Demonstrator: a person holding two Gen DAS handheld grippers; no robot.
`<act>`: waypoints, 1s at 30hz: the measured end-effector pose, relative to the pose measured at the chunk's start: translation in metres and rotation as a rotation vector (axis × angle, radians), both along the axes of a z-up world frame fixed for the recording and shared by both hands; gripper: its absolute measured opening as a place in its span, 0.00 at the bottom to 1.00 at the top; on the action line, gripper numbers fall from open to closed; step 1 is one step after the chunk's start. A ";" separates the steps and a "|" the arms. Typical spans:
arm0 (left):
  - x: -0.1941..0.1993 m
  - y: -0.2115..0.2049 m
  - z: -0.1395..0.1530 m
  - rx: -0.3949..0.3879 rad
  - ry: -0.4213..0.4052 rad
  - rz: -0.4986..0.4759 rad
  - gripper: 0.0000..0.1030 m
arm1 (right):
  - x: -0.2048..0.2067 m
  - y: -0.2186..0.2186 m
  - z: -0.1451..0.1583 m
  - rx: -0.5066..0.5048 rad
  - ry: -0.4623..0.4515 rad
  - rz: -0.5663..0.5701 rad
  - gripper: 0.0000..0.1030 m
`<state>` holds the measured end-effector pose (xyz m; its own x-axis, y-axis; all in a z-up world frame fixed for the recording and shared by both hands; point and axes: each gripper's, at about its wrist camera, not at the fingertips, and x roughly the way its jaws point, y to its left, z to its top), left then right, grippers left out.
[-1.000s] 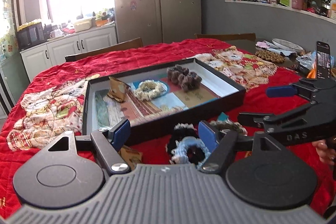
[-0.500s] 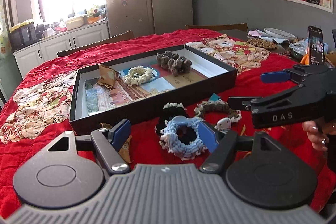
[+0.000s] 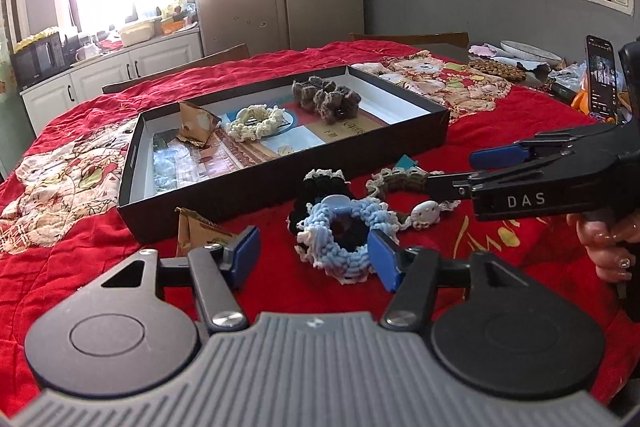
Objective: Organize objects
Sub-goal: 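Move both open tools down to the scrunchie pile beside the black box, then grasp the blue crocheted scrunchie with the left tool while the right tool grasps the tan crocheted scrunchie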
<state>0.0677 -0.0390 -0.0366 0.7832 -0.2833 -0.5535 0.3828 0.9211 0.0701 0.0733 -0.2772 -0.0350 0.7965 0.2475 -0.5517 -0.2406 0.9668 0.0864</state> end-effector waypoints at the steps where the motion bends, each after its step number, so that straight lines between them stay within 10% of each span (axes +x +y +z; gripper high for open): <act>1: 0.000 0.001 0.000 -0.002 0.003 0.000 0.65 | 0.000 0.001 -0.001 -0.001 0.001 0.006 0.55; 30: 0.006 0.004 -0.007 -0.040 0.062 -0.003 0.18 | -0.006 0.024 -0.007 -0.081 0.027 0.090 0.11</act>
